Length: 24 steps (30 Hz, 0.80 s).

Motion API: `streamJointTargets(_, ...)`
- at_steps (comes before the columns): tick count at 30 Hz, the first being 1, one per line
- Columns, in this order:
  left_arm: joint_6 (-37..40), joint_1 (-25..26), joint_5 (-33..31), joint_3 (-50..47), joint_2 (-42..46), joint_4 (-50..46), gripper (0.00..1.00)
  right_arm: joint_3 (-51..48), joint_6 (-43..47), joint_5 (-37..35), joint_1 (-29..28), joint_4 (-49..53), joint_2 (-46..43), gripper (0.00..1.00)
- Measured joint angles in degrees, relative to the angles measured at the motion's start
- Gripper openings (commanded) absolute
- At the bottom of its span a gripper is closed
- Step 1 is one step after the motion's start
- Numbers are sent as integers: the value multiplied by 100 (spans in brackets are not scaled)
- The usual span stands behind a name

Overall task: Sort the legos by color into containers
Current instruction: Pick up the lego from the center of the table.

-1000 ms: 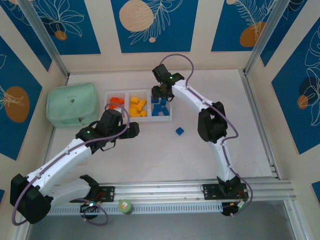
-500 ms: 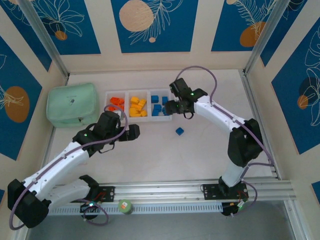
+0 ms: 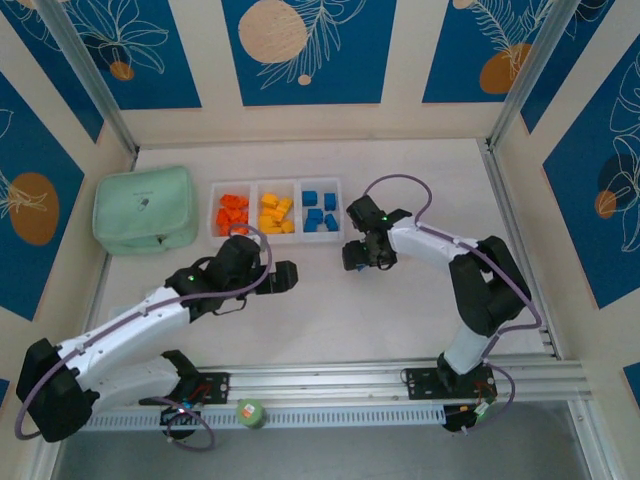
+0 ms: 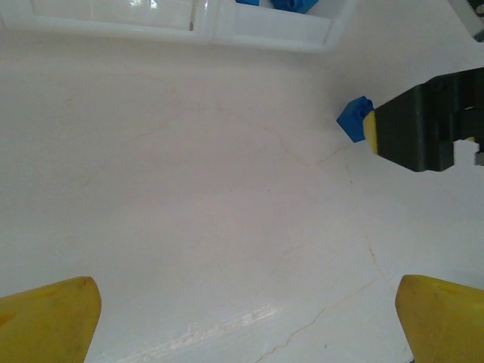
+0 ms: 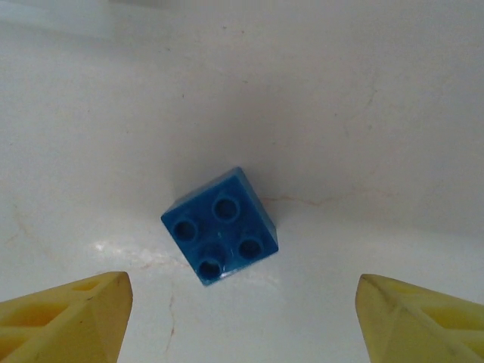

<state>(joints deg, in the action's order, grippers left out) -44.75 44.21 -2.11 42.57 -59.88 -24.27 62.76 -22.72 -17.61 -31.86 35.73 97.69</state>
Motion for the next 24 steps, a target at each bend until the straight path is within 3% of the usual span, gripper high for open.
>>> streamJointTargets(12,-133,136,-142,0,-262,203,99,332,136,-57,-4,-111,734,56)
streamJointTargets(20,-129,136,-210,0,-262,201,99,461,210,-125,-15,-168,857,33)
streamJointTargets(24,-129,136,-245,0,-262,199,99,474,240,-127,-81,-162,839,29)
